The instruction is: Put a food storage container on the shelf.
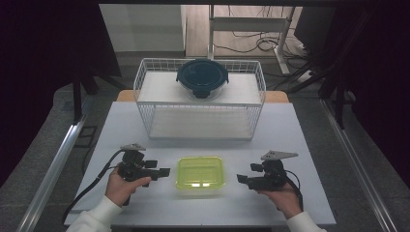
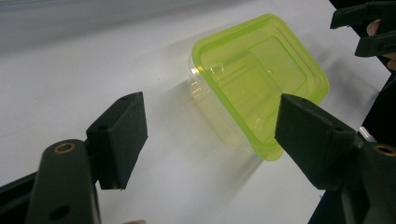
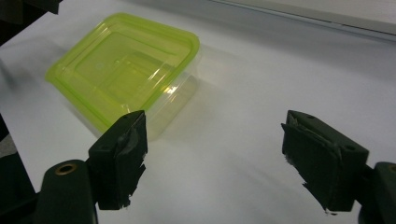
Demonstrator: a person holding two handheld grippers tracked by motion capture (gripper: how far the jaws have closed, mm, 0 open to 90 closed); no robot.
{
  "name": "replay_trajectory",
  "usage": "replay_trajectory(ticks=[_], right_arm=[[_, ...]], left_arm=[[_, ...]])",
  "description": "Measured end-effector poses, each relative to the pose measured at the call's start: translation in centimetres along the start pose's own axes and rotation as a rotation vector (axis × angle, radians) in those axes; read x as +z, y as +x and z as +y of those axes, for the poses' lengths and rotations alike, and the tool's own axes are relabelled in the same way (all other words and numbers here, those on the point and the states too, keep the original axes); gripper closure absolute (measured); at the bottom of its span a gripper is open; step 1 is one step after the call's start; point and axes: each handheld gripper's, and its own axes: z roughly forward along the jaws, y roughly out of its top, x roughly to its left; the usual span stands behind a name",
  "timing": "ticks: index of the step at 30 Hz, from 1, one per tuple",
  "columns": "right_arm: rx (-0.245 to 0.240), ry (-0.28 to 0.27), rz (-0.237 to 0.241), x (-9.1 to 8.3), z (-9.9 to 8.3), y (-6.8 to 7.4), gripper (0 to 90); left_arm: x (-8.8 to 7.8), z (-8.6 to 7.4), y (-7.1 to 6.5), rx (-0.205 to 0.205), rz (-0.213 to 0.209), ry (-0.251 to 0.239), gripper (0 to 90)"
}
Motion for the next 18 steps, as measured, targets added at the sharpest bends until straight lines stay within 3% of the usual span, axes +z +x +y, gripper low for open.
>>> replay_trajectory(ticks=[14,18], right_arm=[[0.076,0.008,0.100,1.0,0.3,0.2,28.9],[0.078,0.022,0.103,1.4,0.3,0.4,29.4]], left_arm=[[1.3,-0.2,0.5,-0.056,-0.060,0.000,28.8],[1.7,-0.3,0.6,-0.063,-0.072,0.011,28.9]])
